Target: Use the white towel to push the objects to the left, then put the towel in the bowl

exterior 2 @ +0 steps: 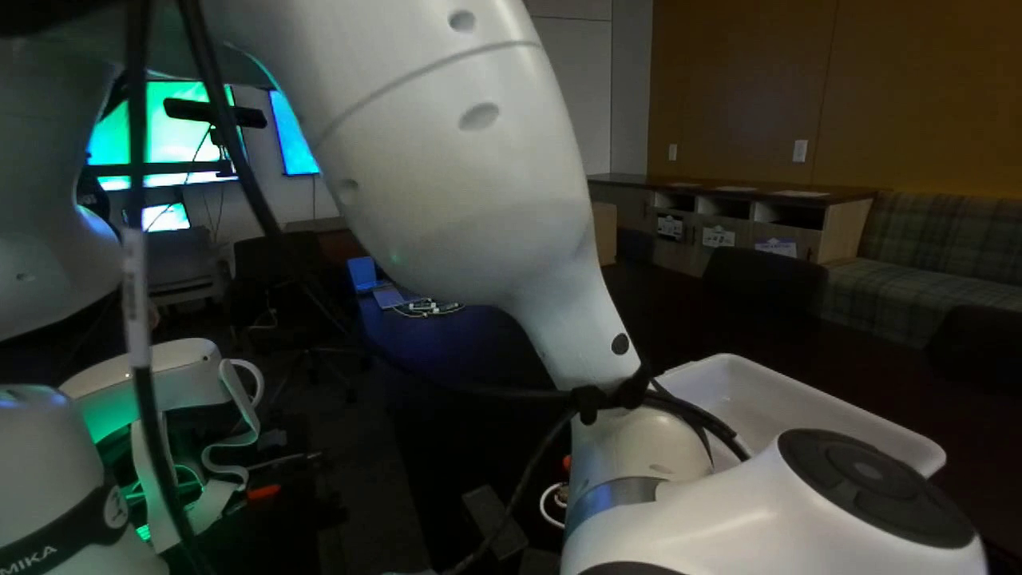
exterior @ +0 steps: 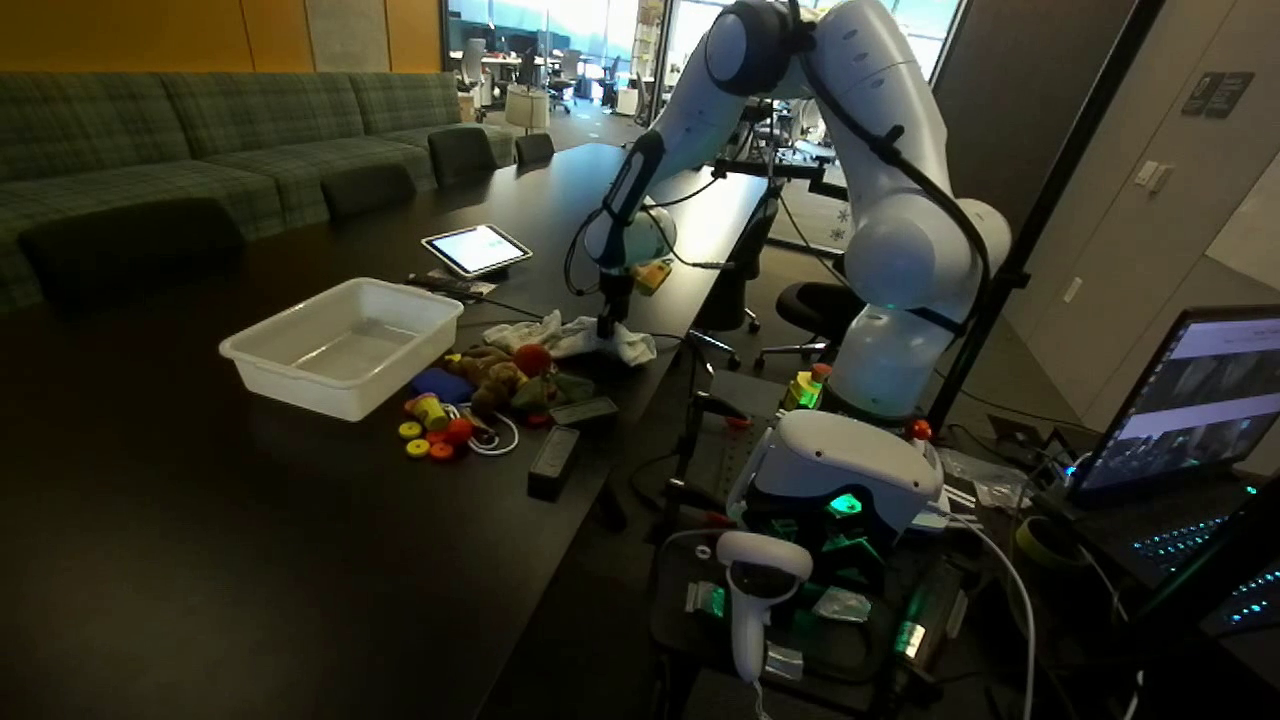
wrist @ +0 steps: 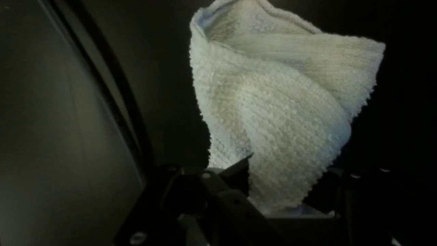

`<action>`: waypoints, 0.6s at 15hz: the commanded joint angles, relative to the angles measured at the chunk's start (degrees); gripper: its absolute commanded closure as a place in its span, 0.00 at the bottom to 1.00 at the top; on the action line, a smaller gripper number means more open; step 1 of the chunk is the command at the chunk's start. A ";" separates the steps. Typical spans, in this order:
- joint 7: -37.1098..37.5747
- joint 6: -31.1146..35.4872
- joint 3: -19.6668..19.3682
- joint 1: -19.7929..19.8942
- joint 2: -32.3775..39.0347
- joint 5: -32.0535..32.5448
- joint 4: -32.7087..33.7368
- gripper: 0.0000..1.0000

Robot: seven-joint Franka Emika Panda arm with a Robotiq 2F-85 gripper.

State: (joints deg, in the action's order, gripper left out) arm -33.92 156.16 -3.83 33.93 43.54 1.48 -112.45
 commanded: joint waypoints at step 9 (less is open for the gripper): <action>-22.55 -14.41 -0.62 7.12 -30.28 -2.03 -16.83 0.86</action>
State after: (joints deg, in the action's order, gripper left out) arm -51.14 145.72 -2.70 41.73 21.17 0.68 -125.11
